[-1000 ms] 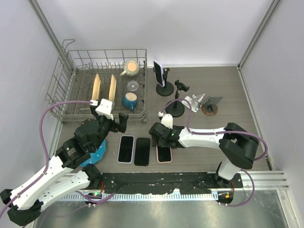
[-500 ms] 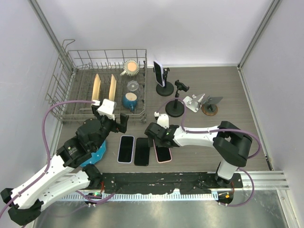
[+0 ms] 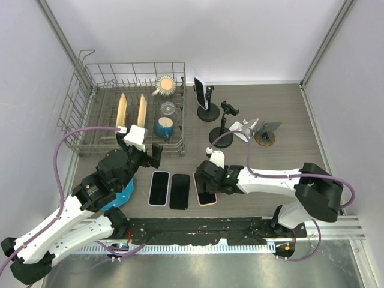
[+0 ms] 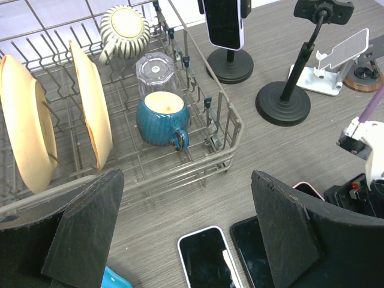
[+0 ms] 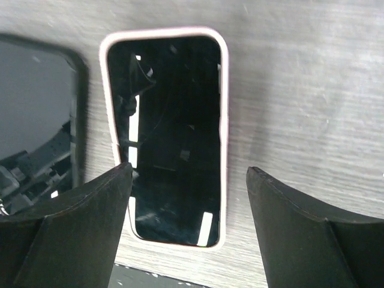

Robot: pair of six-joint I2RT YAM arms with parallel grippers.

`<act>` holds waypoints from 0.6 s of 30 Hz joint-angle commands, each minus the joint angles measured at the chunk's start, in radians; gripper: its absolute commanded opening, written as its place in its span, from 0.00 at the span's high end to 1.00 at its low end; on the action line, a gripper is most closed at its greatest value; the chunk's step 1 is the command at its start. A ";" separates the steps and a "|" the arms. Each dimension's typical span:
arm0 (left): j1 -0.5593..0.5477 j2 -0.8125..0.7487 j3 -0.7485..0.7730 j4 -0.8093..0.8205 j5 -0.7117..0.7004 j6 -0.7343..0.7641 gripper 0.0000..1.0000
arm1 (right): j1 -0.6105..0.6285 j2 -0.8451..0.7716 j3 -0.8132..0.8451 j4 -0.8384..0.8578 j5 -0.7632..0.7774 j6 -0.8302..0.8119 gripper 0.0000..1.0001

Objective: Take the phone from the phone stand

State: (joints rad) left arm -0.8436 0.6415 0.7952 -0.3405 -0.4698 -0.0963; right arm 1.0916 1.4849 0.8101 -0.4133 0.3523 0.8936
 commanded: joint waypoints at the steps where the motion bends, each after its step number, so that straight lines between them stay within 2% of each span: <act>1: 0.003 0.001 -0.002 0.051 0.017 0.009 0.09 | 0.008 -0.058 -0.066 0.010 -0.068 0.041 0.20; 8: 0.003 0.009 -0.002 0.051 0.022 0.009 0.09 | 0.042 -0.037 -0.094 0.096 -0.173 0.031 0.29; 18: 0.003 0.015 -0.005 0.051 0.026 0.009 0.09 | 0.113 0.071 0.018 0.050 -0.165 0.016 0.35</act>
State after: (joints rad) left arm -0.8436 0.6548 0.7944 -0.3401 -0.4591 -0.0963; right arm 1.1790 1.5219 0.7929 -0.3504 0.2142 0.9085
